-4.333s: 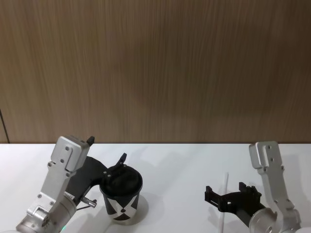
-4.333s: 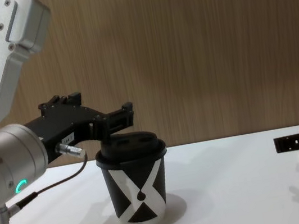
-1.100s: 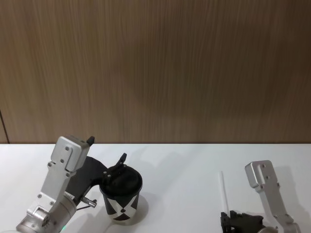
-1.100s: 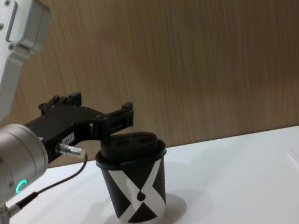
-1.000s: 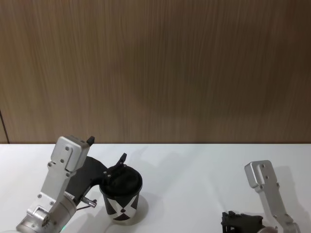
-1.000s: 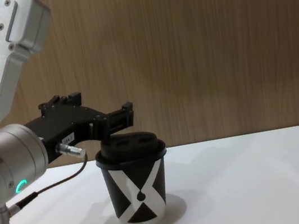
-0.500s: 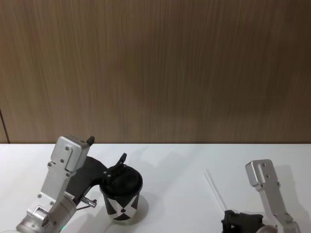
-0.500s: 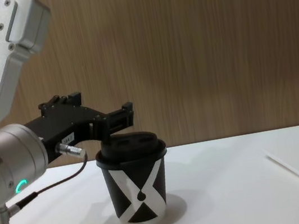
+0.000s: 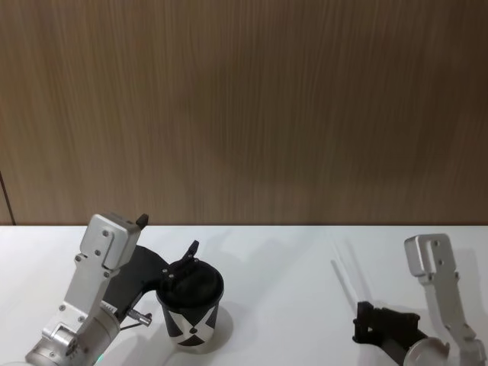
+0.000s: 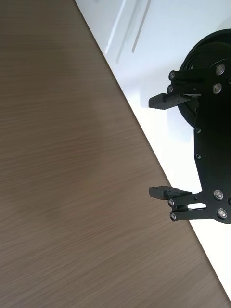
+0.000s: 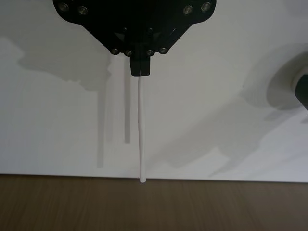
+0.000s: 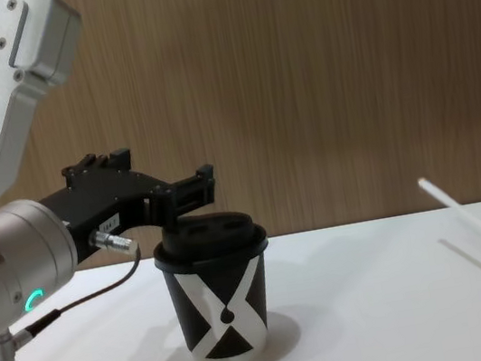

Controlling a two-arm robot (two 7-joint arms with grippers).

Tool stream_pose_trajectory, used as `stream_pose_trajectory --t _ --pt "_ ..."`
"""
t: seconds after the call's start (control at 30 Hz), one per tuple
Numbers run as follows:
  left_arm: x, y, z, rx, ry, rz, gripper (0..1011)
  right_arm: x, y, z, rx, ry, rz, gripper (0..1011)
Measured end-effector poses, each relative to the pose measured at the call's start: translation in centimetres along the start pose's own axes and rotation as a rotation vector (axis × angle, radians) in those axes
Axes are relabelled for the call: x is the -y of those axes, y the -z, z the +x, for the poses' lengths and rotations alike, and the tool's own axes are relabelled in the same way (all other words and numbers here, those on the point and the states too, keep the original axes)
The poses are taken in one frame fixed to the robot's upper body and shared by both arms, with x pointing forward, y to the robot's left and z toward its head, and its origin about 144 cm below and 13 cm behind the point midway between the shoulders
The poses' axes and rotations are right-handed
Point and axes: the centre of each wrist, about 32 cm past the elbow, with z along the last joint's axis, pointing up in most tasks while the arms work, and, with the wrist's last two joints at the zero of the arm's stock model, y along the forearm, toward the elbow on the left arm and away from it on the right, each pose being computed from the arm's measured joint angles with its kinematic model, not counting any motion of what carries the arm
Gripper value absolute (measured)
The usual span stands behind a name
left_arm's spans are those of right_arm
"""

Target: Pick up the straw with one hand, pass it to the other hand, and insert it into the cup.

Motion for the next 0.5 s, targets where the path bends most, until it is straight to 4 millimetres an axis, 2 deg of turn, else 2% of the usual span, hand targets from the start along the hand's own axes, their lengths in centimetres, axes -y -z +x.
stream_pose_trajectory --t 0.5 --pt "0.0 0.0 0.0 0.000 0.000 0.000 1003 1.5 -1.1 0.7 -0.006 -0.119 0.232 0"
